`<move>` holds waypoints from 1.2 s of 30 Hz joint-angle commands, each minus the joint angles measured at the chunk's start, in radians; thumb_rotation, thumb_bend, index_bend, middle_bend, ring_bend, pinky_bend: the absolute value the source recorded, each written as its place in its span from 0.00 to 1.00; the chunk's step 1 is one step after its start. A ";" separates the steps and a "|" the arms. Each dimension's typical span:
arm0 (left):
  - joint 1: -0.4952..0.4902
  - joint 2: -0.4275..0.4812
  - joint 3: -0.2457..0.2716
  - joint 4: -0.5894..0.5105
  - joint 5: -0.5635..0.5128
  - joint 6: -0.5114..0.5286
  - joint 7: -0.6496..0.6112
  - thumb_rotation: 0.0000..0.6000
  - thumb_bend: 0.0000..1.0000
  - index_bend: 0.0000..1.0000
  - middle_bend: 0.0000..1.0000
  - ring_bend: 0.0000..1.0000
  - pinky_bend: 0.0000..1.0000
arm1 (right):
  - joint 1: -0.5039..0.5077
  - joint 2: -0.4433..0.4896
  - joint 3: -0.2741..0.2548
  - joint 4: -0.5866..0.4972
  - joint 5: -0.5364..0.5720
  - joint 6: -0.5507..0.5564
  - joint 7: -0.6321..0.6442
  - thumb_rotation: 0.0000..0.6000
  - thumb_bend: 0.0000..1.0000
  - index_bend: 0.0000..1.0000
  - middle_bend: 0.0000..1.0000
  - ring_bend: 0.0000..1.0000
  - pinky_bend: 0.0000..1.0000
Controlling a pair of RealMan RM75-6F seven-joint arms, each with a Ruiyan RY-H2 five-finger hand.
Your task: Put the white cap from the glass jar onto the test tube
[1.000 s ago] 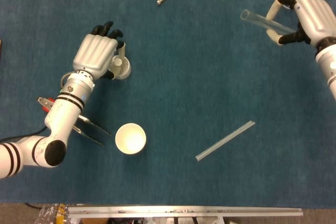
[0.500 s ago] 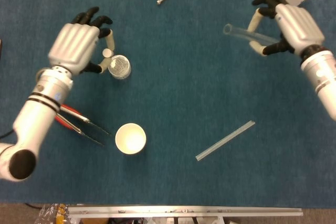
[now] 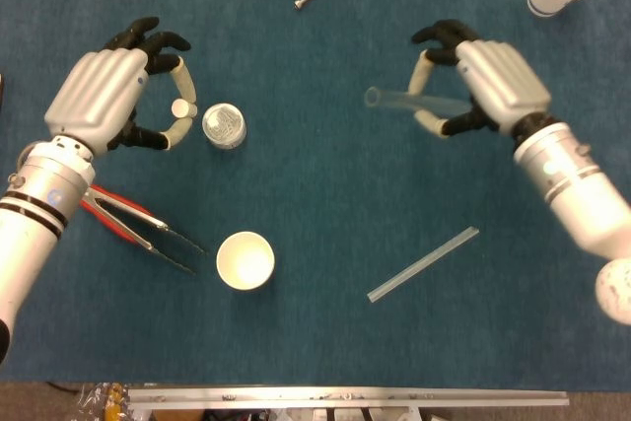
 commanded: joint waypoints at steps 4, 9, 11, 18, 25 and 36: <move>-0.012 0.058 -0.013 -0.035 -0.033 -0.036 -0.044 1.00 0.32 0.52 0.20 0.00 0.02 | 0.018 -0.091 0.007 0.007 -0.018 0.018 0.006 1.00 0.26 0.64 0.22 0.09 0.29; -0.022 0.105 -0.023 -0.061 -0.054 -0.055 -0.072 1.00 0.32 0.52 0.19 0.00 0.02 | 0.041 -0.163 0.025 0.021 -0.003 0.037 -0.003 1.00 0.26 0.64 0.22 0.09 0.29; -0.026 0.120 -0.026 -0.068 -0.063 -0.062 -0.082 1.00 0.32 0.52 0.19 0.00 0.02 | 0.046 -0.187 0.030 0.025 -0.001 0.048 -0.005 1.00 0.26 0.64 0.22 0.09 0.29; -0.042 0.148 -0.032 -0.080 -0.091 -0.078 -0.114 1.00 0.32 0.52 0.19 0.00 0.02 | 0.057 -0.246 0.036 0.037 0.004 0.077 -0.026 1.00 0.26 0.64 0.22 0.09 0.29; -0.063 0.152 -0.035 -0.087 -0.123 -0.092 -0.145 1.00 0.32 0.52 0.18 0.00 0.02 | 0.063 -0.293 0.049 0.059 0.019 0.109 -0.047 1.00 0.26 0.64 0.21 0.09 0.29; -0.110 0.135 -0.039 -0.117 -0.200 -0.091 -0.168 1.00 0.32 0.51 0.18 0.00 0.02 | 0.073 -0.360 0.071 0.094 0.032 0.131 -0.062 1.00 0.26 0.64 0.22 0.09 0.29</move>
